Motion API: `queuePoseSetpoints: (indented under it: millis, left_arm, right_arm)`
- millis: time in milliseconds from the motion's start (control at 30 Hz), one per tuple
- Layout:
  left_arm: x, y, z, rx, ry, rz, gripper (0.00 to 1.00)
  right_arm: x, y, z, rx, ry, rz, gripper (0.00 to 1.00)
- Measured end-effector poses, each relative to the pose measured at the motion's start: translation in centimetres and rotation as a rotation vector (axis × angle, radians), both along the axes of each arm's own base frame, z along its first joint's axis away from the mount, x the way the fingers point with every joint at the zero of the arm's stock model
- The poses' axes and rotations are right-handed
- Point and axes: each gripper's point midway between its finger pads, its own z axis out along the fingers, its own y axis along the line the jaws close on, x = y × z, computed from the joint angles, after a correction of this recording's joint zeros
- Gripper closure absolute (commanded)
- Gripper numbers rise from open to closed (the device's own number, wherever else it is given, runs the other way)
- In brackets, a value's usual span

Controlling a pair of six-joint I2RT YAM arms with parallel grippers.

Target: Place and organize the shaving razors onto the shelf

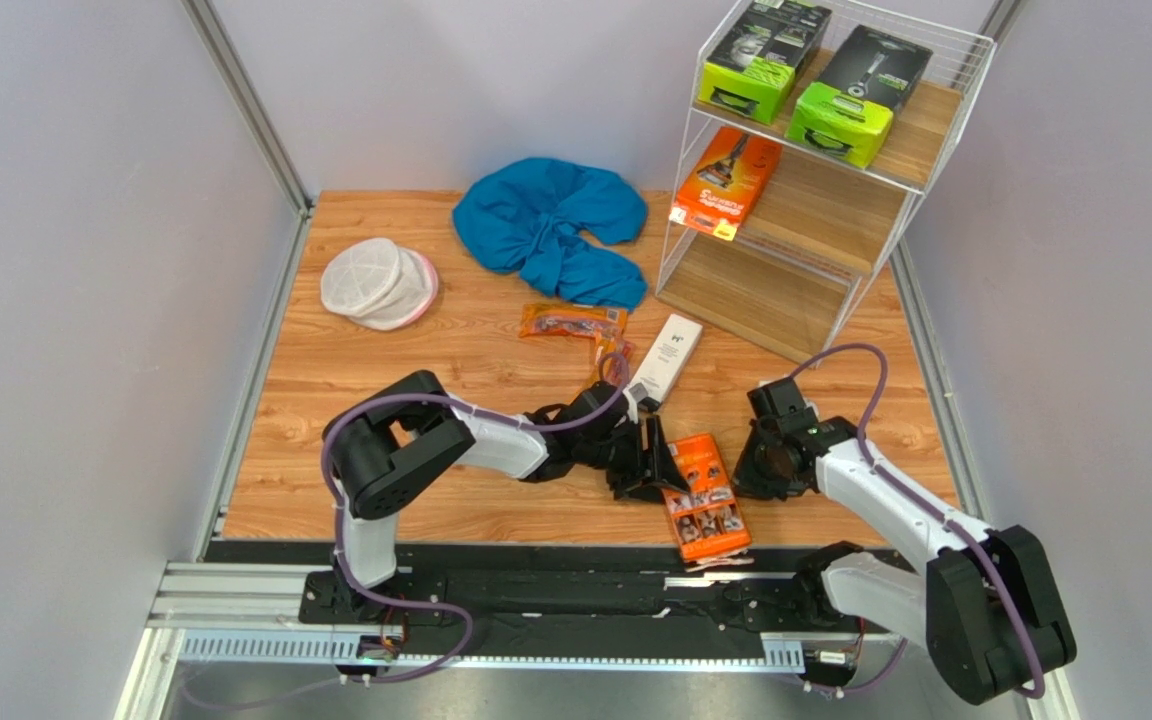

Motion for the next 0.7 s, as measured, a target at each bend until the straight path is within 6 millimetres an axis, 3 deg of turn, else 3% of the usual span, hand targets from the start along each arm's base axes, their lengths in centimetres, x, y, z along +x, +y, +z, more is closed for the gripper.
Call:
queuePoseSetpoints:
  millis: [367, 700]
  left_arm:
    - [0.8, 1.9, 0.3, 0.058, -0.026, 0.030, 0.35]
    - [-3.1, 3.2, 0.5, 0.147, -0.071, -0.020, 0.35]
  right_arm:
    - [-4.2, 3.3, 0.0, 0.085, 0.083, 0.190, 1.00]
    - [-6.6, 4.6, 0.9, 0.157, 0.108, 0.238, 1.00]
